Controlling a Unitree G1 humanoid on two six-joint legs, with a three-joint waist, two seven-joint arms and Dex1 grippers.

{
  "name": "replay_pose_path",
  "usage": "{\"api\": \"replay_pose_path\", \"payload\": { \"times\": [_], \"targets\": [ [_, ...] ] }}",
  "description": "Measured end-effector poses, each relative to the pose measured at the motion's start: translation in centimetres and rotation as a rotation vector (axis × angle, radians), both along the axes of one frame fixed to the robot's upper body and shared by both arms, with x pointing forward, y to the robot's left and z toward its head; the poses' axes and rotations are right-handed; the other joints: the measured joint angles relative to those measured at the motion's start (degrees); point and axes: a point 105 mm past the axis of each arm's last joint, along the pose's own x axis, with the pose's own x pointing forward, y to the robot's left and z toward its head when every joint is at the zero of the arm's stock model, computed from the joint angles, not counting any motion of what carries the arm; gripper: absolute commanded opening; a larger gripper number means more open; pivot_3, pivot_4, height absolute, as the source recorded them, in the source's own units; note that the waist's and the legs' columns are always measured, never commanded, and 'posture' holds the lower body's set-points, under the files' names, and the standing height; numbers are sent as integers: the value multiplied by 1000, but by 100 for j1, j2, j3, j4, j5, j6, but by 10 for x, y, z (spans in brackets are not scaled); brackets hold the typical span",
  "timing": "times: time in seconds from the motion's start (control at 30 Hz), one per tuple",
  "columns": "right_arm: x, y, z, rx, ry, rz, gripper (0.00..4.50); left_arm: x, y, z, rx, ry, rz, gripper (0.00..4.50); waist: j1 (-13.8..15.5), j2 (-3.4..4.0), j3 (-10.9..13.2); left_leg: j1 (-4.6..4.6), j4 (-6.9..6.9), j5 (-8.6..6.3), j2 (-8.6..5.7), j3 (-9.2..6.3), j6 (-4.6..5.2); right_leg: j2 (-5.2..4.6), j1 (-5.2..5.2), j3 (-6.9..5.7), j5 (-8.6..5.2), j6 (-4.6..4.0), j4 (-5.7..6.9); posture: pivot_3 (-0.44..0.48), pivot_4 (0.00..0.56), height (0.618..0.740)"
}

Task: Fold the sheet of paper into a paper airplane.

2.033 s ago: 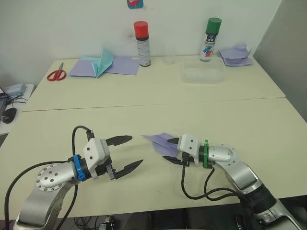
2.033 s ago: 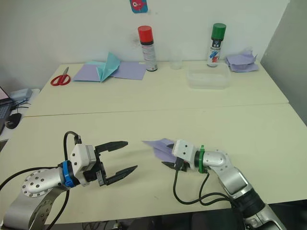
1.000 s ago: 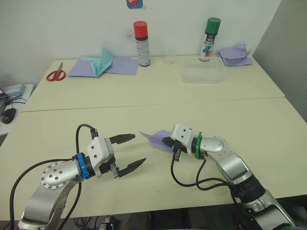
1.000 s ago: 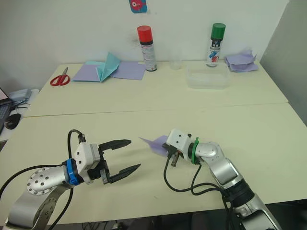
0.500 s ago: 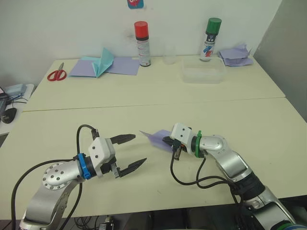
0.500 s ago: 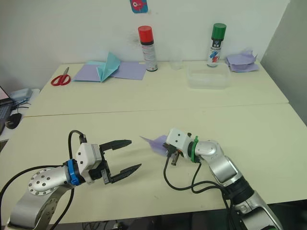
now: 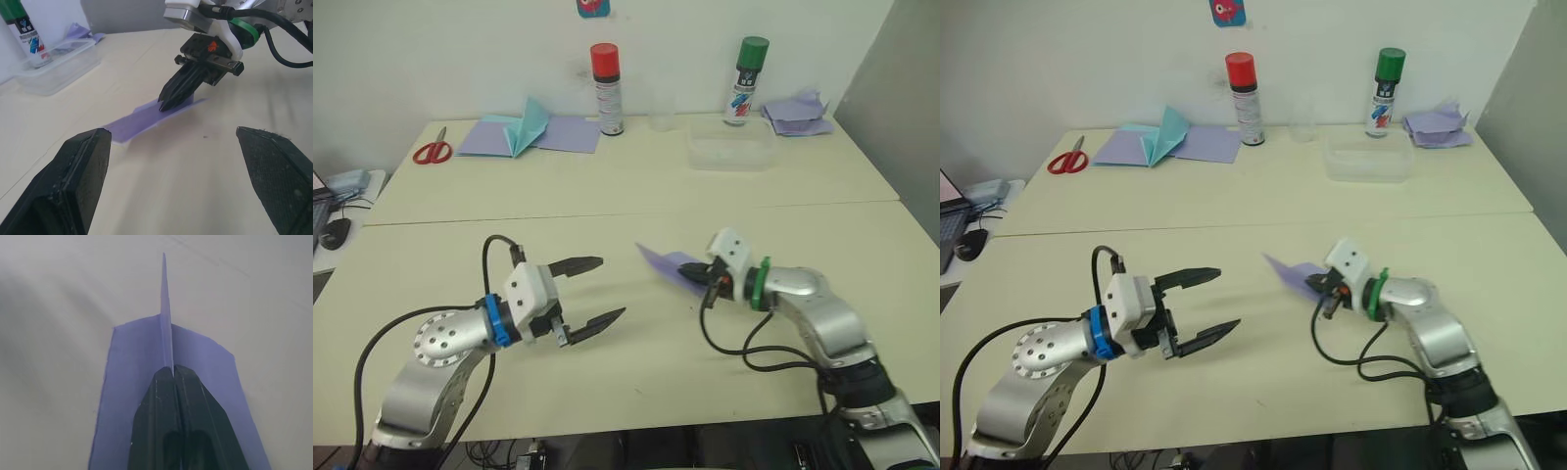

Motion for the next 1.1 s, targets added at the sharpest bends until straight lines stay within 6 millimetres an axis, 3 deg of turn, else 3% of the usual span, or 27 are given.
{"api": "replay_pose_path", "payload": {
  "times": [0.2,0.4,0.6,0.77,1.1],
  "targets": [
    [6,-59,13,53,46,-331,20,23,-35,16,13,82,-106,4500,10,-2,1,-2,22,0,-5,-2,0,1,12,-4,0,1,7,0,150,740],
    [-1,-98,1,74,120,-595,20,43,-56,37,87,78,-208,4500,-18,-3,2,-2,32,-1,-1,4,1,4,12,-1,0,1,11,0,150,740],
    [-3,-102,-11,124,146,-688,20,57,-61,41,110,77,-234,4500,-82,-2,2,-3,43,-1,-4,4,1,4,8,4,0,1,21,0,150,740],
    [0,-94,-21,185,184,-683,20,57,-65,31,117,89,-252,4500,-100,-3,2,-3,52,-2,-6,3,2,3,6,6,-1,2,37,0,150,740],
    [3,-101,-28,255,228,-716,20,56,-64,26,121,94,-250,4500,-131,-2,2,-3,64,-3,-7,3,5,3,7,6,-1,3,49,0,150,740]
  ]
}}
